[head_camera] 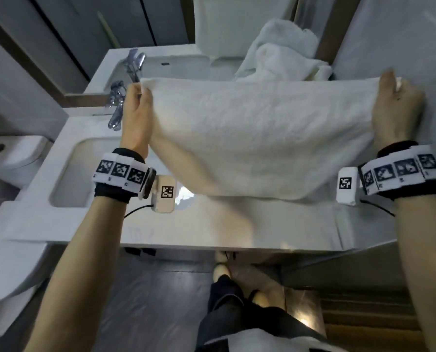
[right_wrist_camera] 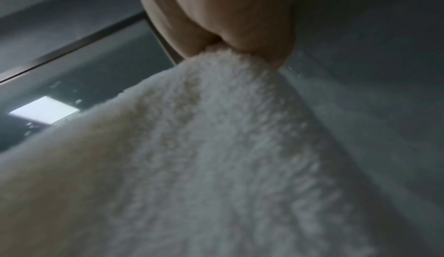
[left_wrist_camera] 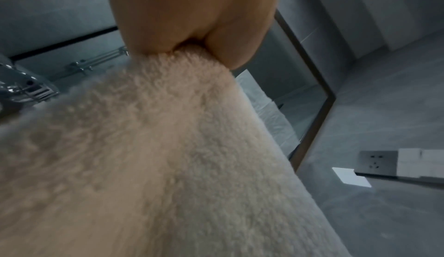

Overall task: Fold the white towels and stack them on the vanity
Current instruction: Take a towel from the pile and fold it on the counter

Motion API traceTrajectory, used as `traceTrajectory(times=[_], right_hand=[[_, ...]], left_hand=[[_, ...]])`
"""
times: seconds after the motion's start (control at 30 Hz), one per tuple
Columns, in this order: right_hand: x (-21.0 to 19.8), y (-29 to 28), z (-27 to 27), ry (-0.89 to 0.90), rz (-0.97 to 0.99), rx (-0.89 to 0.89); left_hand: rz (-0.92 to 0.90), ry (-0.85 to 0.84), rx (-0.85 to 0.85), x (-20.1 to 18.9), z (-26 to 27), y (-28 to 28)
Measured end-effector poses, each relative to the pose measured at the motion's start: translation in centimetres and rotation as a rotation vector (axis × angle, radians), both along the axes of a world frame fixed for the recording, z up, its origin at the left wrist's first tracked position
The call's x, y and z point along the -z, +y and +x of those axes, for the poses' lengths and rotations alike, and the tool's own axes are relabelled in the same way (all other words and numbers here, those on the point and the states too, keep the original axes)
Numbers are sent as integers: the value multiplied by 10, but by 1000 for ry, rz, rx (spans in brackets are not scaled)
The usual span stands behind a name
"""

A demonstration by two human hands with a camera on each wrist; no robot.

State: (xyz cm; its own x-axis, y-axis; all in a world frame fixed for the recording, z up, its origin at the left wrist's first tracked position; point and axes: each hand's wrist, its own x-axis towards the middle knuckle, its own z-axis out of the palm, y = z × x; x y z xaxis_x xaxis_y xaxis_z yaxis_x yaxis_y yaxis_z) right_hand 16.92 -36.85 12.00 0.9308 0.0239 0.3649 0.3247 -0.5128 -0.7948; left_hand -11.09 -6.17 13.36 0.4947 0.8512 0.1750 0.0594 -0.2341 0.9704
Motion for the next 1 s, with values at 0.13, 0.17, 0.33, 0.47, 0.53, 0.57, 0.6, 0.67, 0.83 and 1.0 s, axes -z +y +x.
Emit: traceTrajectory(times=[0.13, 0.17, 0.33, 0.47, 0.53, 0.57, 0.6, 0.67, 0.83, 1.0], right_hand=[[-8, -8, -3, 28, -29, -63], [-6, -8, -3, 46, -51, -71], [21, 0, 1, 228, -200, -182], [55, 14, 9, 356, -299, -207], [71, 23, 13, 394, -296, -191], [77, 28, 15, 401, -282, -170], [82, 32, 17, 397, -266, -148], [88, 41, 22, 380, -257, -125], [96, 58, 33, 354, -288, -73], [115, 66, 36, 440, -326, -84]], left_hand=[[-25, 5, -45, 3, -11, -7], [-22, 24, -61, 8, -12, -6], [20, 285, -18, 53, -5, 9], [-45, 472, 18, 104, 5, 22], [-129, 534, 26, 122, 13, 32], [-171, 558, 33, 128, 18, 37], [-208, 576, 45, 132, 23, 42], [-244, 603, 69, 139, 36, 53], [-201, 674, 121, 153, 70, 74], [-96, 824, 181, 175, 85, 80]])
